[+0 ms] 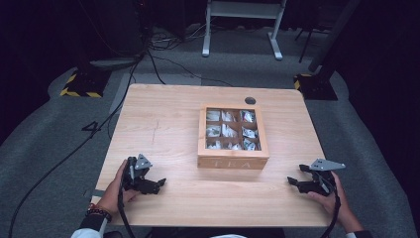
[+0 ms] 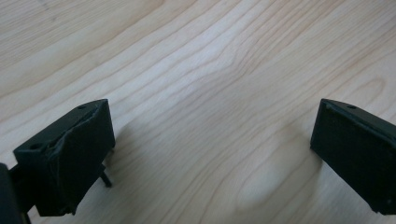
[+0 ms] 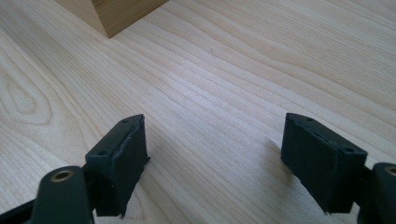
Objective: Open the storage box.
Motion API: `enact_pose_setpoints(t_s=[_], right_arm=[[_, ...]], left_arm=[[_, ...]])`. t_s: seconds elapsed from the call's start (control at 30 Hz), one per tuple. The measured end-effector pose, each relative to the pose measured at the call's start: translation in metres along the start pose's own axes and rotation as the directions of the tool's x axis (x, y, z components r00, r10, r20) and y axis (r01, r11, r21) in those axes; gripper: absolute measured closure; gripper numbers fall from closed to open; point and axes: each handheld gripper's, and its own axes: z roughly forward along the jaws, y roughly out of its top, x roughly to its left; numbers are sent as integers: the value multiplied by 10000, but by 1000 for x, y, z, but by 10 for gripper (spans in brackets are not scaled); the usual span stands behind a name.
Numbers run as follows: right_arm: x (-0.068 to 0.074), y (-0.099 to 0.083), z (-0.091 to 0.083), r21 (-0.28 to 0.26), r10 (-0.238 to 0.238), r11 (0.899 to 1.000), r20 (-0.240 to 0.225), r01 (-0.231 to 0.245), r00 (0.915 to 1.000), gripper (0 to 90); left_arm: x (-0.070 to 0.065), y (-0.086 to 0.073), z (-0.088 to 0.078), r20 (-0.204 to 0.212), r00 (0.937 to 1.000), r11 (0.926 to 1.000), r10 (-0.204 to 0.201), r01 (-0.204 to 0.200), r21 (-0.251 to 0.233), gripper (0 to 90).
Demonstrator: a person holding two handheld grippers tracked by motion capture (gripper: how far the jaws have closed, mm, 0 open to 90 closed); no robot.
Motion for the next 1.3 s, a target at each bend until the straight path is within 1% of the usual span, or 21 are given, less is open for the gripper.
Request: enact_pose_setpoints(t_s=[0.03,0.17,0.2,0.27,0.33,0.5,0.6,0.63,0.67,0.7,0.73,0.77,0.8,0.83,0.87,0.93,0.97,1.03,1.13,1.2,1.3], right_arm=[[0,0,0,0,0,10000,0,0,10000,225],[0,0,0,-2,7,10000,17,-7,10000,223],[0,0,0,14,16,10000,34,-16,10000,219],[0,0,1,7,20,10000,21,-21,10000,218],[0,0,1,9,-1,10000,3,1,10000,218],[0,2,1,130,-2,9999,24,2,10000,209],[-1,3,1,184,-10,9998,22,10,10000,202],[-1,3,2,204,-11,9998,2,11,10000,194],[-1,3,2,179,-7,9998,1,7,10000,191],[-1,3,2,179,-7,9998,1,7,10000,191],[-2,2,2,150,-13,9999,-4,13,10000,191],[-2,2,2,150,-13,9999,-4,13,10000,191],[-2,2,2,141,-7,9999,-5,7,10000,191],[-2,2,2,141,-7,9999,-5,7,10000,191],[-2,2,2,138,-18,9999,-12,18,10000,191],[-2,2,2,101,-15,9999,-27,15,10000,191],[-2,2,2,102,-23,9999,-19,23,10000,191],[-2,1,2,74,-41,10000,-28,41,10000,191],[-2,1,2,58,-51,10000,-39,51,10000,191],[-2,1,2,60,-49,10000,-36,49,10000,191],[-2,1,2,64,-51,10000,-38,51,10000,191]], left_arm=[[0,0,0,0,10000,10000,0,0,0,1],[-7,9,8,374,9983,9990,446,-446,-16,2],[-8,10,9,413,9981,9989,462,-460,-66,2],[-8,13,12,673,9946,9968,795,-797,-7,3],[-9,15,14,756,9938,9967,812,-814,-13,3],[-14,23,20,568,9967,9984,573,-574,-2,2],[-15,27,22,534,9970,9983,558,-566,137,8],[-16,29,22,493,9976,9987,486,-492,119,31],[-17,33,23,549,9969,9984,565,-566,-13,131],[-17,33,23,549,9969,9984,565,-566,-13,185],[-22,37,25,885,9930,9969,779,-782,4,183],[-22,37,25,885,9930,9969,779,-782,4,150],[-25,40,27,1006,9906,9955,932,-944,69,163],[-25,40,27,1006,9906,9955,932,-944,69,183],[-26,43,27,1295,9863,9946,1022,-1037,48,183],[-29,46,27,1328,9864,9953,969,-969,-69,186],[-29,49,27,1319,9852,9939,1099,-1094,-112,185],[-31,54,26,1376,9841,9935,1122,-1085,-340,186],[-35,58,24,1256,9832,9902,1326,-1258,-606,198],[-36,63,23,1381,9809,9894,1369,-1286,-678,200],[-38,65,23,1395,9798,9883,1430,-1339,-728,200]])
